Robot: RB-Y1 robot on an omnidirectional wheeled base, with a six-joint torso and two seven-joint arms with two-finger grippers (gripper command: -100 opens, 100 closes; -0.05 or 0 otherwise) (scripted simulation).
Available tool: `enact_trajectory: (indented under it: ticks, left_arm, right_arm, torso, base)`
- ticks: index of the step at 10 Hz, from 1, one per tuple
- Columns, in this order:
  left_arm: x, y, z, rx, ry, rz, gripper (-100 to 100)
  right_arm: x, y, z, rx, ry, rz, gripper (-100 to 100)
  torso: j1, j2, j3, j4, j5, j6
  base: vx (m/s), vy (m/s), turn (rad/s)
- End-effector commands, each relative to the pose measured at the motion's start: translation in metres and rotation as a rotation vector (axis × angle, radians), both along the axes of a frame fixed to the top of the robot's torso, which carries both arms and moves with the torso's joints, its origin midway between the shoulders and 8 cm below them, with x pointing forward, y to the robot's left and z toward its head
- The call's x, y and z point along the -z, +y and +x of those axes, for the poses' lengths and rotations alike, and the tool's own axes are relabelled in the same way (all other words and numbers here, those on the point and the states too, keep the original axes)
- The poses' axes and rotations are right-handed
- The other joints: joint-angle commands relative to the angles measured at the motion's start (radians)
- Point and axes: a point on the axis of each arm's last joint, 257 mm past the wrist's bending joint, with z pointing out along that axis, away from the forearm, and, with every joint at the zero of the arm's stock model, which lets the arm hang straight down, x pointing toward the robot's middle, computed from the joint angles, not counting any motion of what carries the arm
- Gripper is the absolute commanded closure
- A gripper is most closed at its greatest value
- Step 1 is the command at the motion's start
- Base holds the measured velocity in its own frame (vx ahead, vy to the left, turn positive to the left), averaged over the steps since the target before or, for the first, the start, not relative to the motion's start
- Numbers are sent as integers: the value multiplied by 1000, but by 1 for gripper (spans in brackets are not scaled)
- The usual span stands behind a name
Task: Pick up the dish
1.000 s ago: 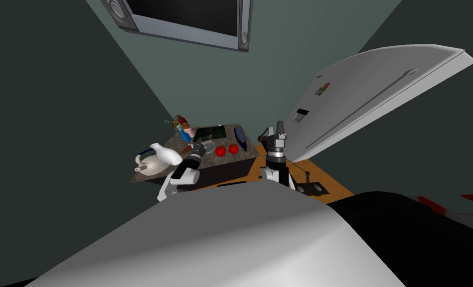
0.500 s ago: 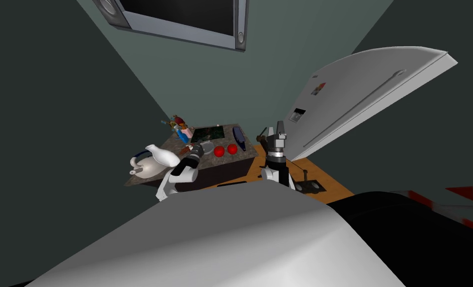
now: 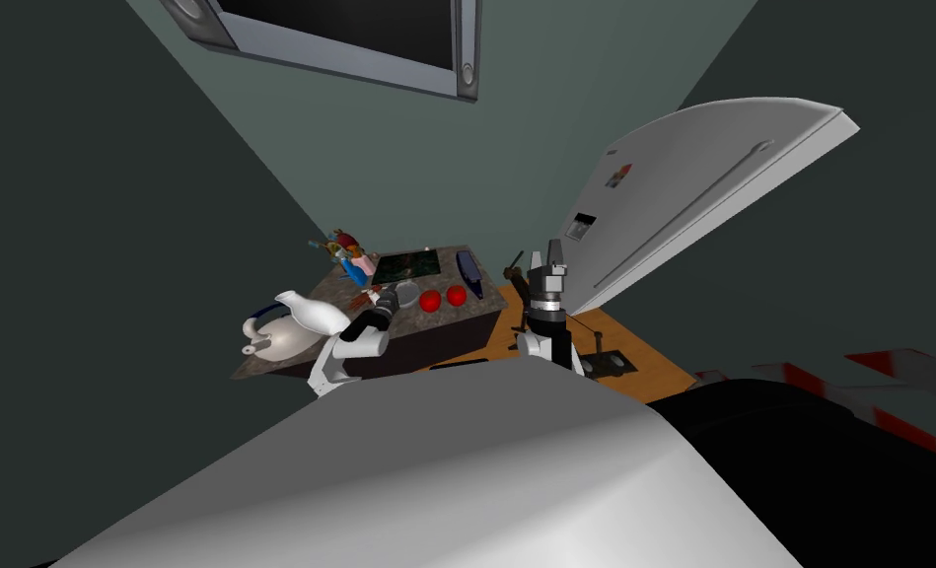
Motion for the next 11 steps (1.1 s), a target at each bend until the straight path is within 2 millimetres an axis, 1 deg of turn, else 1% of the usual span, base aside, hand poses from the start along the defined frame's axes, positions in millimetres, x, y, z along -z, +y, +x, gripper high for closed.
enact_trajectory:
  ticks: [1, 4, 6, 7, 8, 9, 10, 11]
  left_arm:
    - [15, 18, -4, -18, 60, 35, -100]
    - [45, 41, -13, -47, 168, 84, -100]
    - [65, 52, -22, -61, 230, 102, -100]
    - [83, 57, -32, -69, 282, 106, -100]
    - [70, 51, -26, -64, 250, 102, -100]
    - [73, 51, -27, -65, 258, 103, 0]
    - [78, 55, -23, -70, 257, 102, -100]
    - [80, 57, -22, -72, 258, 102, -100]
  right_arm:
    - [0, 0, 0, 0, 0, 0, 0]
    - [0, 0, 0, 0, 0, 0, 0]
    - [0, 0, 0, 0, 0, 0, 0]
    - [0, 0, 0, 0, 0, 0, 0]
    - [0, 0, 0, 0, 0, 0, 0]
    - [0, 0, 0, 0, 0, 0, 0]
    - [0, 0, 0, 0, 0, 0, 0]
    - [0, 0, 0, 0, 0, 0, 0]
  torso:
    - [0, 0, 0, 0, 0, 0]
    - [0, 0, 0, 0, 0, 0]
    - [0, 0, 0, 0, 0, 0]
    - [0, 0, 0, 0, 0, 0]
    - [0, 0, 0, 0, 0, 0]
    - [0, 0, 0, 0, 0, 0]
    - [0, 0, 0, 0, 0, 0]
    - [0, -1, -1, 0, 0, 0]
  base:
    - [4, -5, -79]
    - [7, -2, -58]
    - [9, 0, -43]
    - [10, 0, -38]
    - [0, 0, 0]
    - [0, 0, 0]
    - [28, 0, -29]
    - [49, 6, -44]
